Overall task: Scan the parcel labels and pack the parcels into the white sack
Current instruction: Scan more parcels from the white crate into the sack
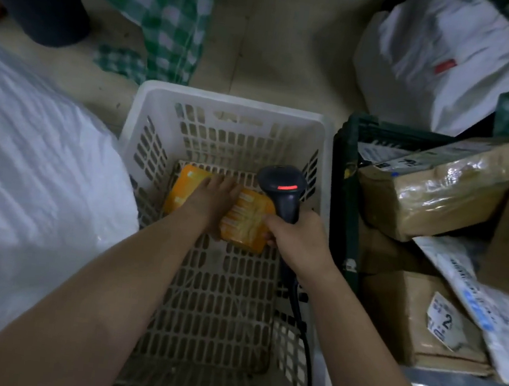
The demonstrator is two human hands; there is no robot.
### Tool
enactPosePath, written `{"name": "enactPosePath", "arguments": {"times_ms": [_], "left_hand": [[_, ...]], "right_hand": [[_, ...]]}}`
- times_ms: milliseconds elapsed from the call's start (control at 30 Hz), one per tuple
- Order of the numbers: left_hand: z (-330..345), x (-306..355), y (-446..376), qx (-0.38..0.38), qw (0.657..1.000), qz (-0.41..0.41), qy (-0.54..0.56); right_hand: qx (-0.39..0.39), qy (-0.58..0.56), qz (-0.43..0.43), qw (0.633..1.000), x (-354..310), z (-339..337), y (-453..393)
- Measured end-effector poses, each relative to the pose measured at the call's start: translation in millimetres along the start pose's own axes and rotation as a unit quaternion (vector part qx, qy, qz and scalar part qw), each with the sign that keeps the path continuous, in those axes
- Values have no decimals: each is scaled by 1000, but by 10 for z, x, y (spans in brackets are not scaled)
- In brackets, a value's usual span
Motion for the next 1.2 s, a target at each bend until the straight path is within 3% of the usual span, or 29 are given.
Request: {"name": "enactPosePath", "arguments": {"times_ms": [133, 300, 467, 833, 967, 1100, 1200], "left_hand": [[-228, -71, 361, 57, 978, -92, 177], [-830, -193, 982, 103, 859, -209, 456], [-1314, -202, 1805, 180, 766, -163, 595], [-1752, -89, 3661, 175, 630, -45, 755], [-1799, -31, 4016, 167, 591, -29, 789], [-1869, 7, 4175, 186, 555, -62, 808], [-1851, -12, 4208, 245, 556, -120, 785]], "right_hand": [[50, -18, -51, 997, -128, -71, 212], [106, -100, -126, 981, -457, -248, 728], [158, -197, -147, 956, -804, -475, 1282], [35, -288, -177, 940, -1033, -644, 2442], [-26, -210, -215, 953, -1096, -590, 2671], [-19, -209, -228, 951, -1117, -530, 2815], [16, -254, -236, 938, -1053, -514, 2853]]}}
Point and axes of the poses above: each hand's wrist, its own y-axis away from the middle knuckle, its own z-axis out of the palm, x = y × z, the point moved 2 cm from there along -y, towards the middle knuckle, and after that the axes turned 7 degrees about -y, right-handed, at the moved point
